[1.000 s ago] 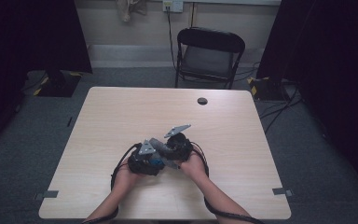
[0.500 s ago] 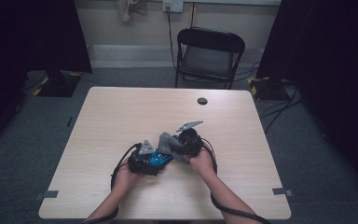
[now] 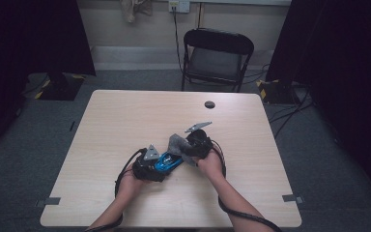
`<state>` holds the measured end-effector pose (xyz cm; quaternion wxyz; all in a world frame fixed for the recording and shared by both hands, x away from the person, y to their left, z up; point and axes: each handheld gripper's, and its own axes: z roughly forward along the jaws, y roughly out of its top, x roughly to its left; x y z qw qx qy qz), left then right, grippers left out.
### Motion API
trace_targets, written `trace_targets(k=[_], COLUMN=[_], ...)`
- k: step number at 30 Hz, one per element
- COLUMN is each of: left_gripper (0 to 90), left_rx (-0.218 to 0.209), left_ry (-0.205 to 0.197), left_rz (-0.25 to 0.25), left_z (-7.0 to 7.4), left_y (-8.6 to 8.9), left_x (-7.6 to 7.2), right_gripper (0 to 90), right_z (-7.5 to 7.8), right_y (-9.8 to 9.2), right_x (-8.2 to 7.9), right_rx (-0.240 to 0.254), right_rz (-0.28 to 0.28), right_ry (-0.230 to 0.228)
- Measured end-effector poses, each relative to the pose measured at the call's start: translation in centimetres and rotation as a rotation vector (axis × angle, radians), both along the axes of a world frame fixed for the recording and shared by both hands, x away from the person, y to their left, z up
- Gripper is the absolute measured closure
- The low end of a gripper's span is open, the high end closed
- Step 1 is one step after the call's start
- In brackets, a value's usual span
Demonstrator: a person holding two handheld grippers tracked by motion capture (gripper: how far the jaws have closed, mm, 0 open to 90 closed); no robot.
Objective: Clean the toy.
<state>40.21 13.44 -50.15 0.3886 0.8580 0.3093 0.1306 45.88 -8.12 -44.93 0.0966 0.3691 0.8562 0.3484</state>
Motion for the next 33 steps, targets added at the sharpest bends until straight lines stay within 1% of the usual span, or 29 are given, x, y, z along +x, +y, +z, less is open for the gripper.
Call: trace_targets(k=[10, 12, 16, 22, 27, 28, 30, 31, 33], left_gripper=[25.7, 25.7, 25.7, 25.7, 25.7, 25.7, 25.7, 25.7, 25.7], left_rx=[0.004, 0.000, 0.000, 0.000, 0.000, 0.002, 0.002, 0.002, 0.002], left_ry=[-0.001, 0.000, 0.000, 0.000, 0.000, 0.000, 0.000, 0.000, 0.000], left_rz=[-0.001, 0.001, 0.001, 0.002, 0.002, 0.001, 0.001, 0.001, 0.001], left_z=[0.0, 0.0, 0.0, 0.0, 0.0, 0.0, 0.0, 0.0, 0.0], left_y=[0.0, 0.0, 0.0, 0.0, 0.0, 0.0, 0.0, 0.0, 0.0], left_x=[0.0, 0.0, 0.0, 0.0, 0.0, 0.0, 0.0, 0.0, 0.0], right_gripper=[71.8, 71.7, 71.6, 71.6, 71.6, 71.6, 71.5, 71.4, 71.4], right_z=[0.2, 0.2, 0.1, 0.3, 0.3, 0.3, 0.3, 0.3, 0.3], right_y=[-0.1, -0.3, -0.6, -0.8, -1.5, -1.7, -2.2, -2.6, -3.1], right_x=[0.8, 1.1, 1.3, 1.6, 1.8, 1.9, 1.9, 2.1, 2.2], right_rx=[-0.022, -0.016, 0.001, -0.002, 0.004, 0.012, -0.003, 0.000, -0.004], right_rz=[-0.030, -0.041, -0.042, -0.053, -0.080, -0.086, -0.101, -0.113, -0.123], right_ry=[-0.010, -0.005, 0.002, 0.003, 0.002, 0.001, -0.015, -0.003, 0.000])
